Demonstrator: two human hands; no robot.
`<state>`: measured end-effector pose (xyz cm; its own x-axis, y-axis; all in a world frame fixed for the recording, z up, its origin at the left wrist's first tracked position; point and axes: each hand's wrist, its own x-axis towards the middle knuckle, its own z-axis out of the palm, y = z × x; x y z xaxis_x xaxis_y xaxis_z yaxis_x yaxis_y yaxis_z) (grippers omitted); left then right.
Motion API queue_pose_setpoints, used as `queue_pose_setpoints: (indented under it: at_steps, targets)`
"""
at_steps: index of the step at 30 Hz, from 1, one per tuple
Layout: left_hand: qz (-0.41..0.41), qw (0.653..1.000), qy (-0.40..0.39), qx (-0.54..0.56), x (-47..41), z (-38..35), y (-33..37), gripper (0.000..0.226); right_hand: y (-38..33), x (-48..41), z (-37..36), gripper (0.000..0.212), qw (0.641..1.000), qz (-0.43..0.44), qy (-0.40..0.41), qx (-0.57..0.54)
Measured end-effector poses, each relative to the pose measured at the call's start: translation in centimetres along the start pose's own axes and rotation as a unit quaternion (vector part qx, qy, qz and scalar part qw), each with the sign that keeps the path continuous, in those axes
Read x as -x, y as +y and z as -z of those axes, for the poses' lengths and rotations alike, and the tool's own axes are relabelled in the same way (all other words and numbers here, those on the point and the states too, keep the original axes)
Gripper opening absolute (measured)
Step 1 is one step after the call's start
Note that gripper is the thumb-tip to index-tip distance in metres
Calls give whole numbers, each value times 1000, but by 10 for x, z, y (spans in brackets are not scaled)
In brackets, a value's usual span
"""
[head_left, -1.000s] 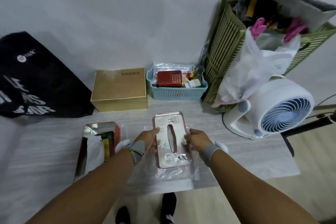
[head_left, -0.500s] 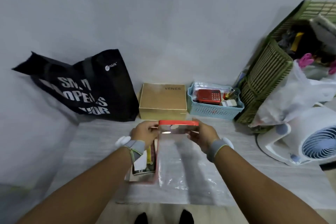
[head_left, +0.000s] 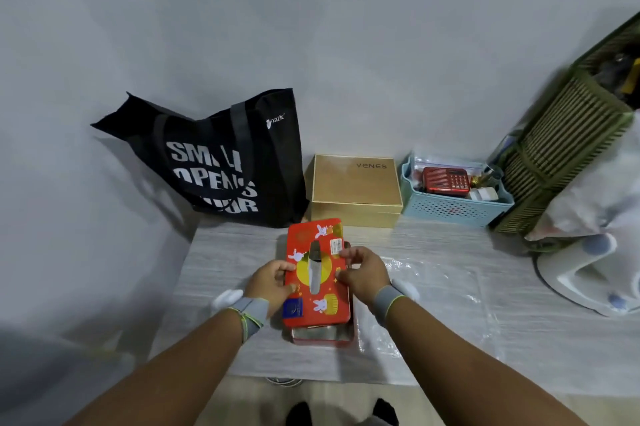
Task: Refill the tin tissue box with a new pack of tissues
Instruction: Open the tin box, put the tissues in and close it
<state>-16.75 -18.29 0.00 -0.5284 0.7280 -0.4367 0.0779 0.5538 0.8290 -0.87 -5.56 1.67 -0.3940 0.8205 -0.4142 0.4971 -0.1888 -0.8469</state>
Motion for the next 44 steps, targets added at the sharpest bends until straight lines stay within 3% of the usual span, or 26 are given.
queue_pose_setpoints:
  at_steps: [8,21,28,35,44]
  targets:
    - [23,998,-7,-62,-4,-2,-28,40,14,-8,-24,37,996,-6,1,90]
    - [-8,979,-25,-202,-8,-14,-18,50,20,-7,-20,26,978,-45,24,201]
    - [-31,967,-31,-250,-6,-22,-15,60,22,-6,-15,38,972,-58,-15,228]
    - [-45,952,-38,-301,-5,-24,-11,76,29,-13,-10,75,969,-46,-67,231]
    - [-41,948,-58,-312,-4,-24,-8,85,33,-16,3,76,961,-49,-98,255]
